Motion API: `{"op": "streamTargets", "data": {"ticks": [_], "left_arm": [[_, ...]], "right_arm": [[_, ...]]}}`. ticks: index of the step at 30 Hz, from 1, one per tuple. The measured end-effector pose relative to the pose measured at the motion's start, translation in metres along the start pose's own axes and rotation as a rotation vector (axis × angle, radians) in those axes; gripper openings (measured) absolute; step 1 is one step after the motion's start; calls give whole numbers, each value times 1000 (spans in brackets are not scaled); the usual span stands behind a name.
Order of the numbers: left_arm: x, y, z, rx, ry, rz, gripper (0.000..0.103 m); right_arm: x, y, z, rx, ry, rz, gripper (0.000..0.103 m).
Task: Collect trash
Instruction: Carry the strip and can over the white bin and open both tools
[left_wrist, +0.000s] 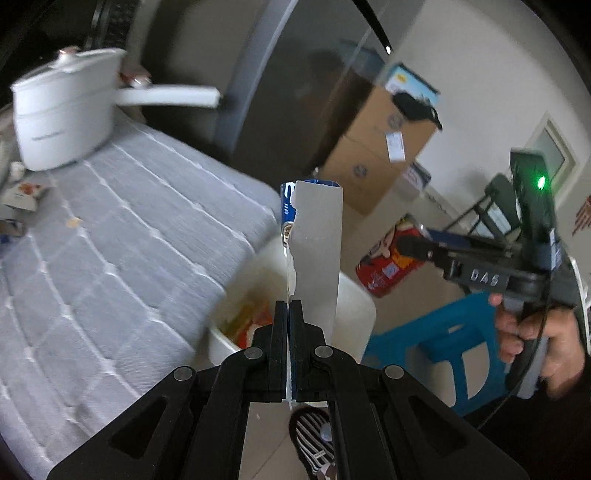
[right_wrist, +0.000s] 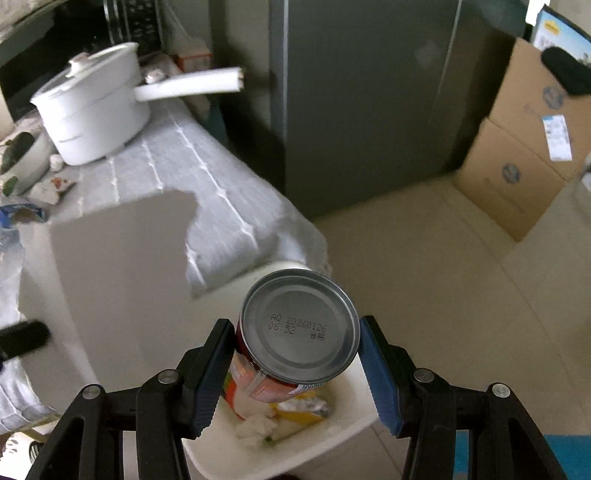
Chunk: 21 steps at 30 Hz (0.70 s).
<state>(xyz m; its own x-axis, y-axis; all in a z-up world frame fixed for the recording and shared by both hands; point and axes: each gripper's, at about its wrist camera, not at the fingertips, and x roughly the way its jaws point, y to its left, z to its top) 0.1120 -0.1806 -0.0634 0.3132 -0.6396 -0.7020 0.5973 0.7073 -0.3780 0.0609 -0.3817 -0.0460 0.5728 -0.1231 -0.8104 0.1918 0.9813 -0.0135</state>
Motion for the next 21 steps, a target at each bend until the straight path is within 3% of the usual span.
{"op": "streamTargets", "data": {"ticks": [6, 9, 10, 11, 13, 21], "left_arm": [[44, -3, -5, 41, 57, 31, 1], [63, -2, -5, 53, 92, 62, 8], [66, -2, -4, 49, 104, 82, 24], [67, 0, -3, 44, 111, 99, 56], [64, 3, -3, 32, 94, 134, 87], [33, 22, 0, 18, 66, 229, 103]], "right_arm": [[10, -17, -5, 30, 47, -28, 59], [15, -21, -8, 43, 72, -38, 60], [16, -22, -8, 43, 78, -40, 60], [18, -22, -9, 42, 84, -42, 60], [19, -21, -10, 38, 93, -42, 60], [26, -18, -11, 30, 117, -41, 60]]}}
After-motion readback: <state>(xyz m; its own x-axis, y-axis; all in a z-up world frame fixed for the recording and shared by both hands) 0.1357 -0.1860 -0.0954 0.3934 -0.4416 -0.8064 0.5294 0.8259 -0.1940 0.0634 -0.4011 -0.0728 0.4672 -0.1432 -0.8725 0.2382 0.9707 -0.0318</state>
